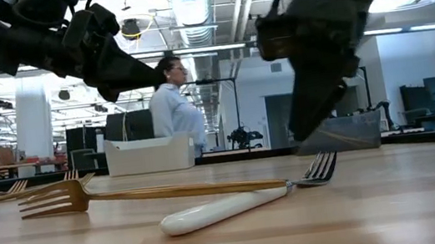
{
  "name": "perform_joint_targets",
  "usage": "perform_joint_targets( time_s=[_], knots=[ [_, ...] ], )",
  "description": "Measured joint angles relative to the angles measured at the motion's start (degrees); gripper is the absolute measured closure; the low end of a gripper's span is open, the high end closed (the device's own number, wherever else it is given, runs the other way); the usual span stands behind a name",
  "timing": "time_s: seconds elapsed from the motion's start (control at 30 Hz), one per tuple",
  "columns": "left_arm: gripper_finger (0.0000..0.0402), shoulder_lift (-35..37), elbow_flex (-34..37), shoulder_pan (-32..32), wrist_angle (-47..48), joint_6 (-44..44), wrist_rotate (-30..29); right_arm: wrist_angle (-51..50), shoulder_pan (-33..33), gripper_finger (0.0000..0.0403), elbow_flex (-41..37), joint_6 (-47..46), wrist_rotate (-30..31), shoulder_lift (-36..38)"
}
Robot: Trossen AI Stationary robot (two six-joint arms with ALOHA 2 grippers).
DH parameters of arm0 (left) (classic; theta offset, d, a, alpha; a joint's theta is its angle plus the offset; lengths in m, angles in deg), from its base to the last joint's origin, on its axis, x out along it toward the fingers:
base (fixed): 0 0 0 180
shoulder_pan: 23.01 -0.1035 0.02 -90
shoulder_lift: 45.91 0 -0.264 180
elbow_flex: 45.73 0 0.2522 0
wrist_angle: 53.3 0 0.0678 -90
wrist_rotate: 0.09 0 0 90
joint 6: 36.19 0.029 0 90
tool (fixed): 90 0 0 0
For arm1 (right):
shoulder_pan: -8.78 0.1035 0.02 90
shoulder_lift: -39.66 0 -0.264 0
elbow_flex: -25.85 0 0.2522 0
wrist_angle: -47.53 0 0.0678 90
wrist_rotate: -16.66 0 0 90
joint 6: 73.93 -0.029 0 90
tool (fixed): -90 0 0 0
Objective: Sort silverware by color (type)
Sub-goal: Put the white fork into the white bin
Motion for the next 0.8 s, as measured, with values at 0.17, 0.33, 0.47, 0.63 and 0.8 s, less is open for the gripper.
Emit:
perform_joint_targets(
  time_s=[0.17,0.33,0.47,0.63,0.8],
  knots=[
    [0.0284,-0.1,0.0,1.5,0.1,0.0,-2.9,9.6,3.0,0.019,-5.1,-6.0,0.6,0.1],
    [0.0284,-0.1,0.0,2.3,0.1,0.0,-5.2,12.4,5.2,0.0204,-6.6,-10.5,1.0,-1.7],
    [0.0284,-0.1,0.0,2.3,0.3,0.0,-5.2,12.3,6.7,0.0208,-6.8,-11.4,1.3,-1.9],
    [0.0284,-0.1,0.0,2.3,0.0,-0.1,-5.2,11.6,7.3,0.0212,-7.0,-11.5,1.3,-2.0],
    [0.0284,-0.1,0.0,2.3,-0.1,-1.0,-5.2,9.7,7.2,0.0223,-6.9,-12.3,1.4,-1.9]
  ],
)
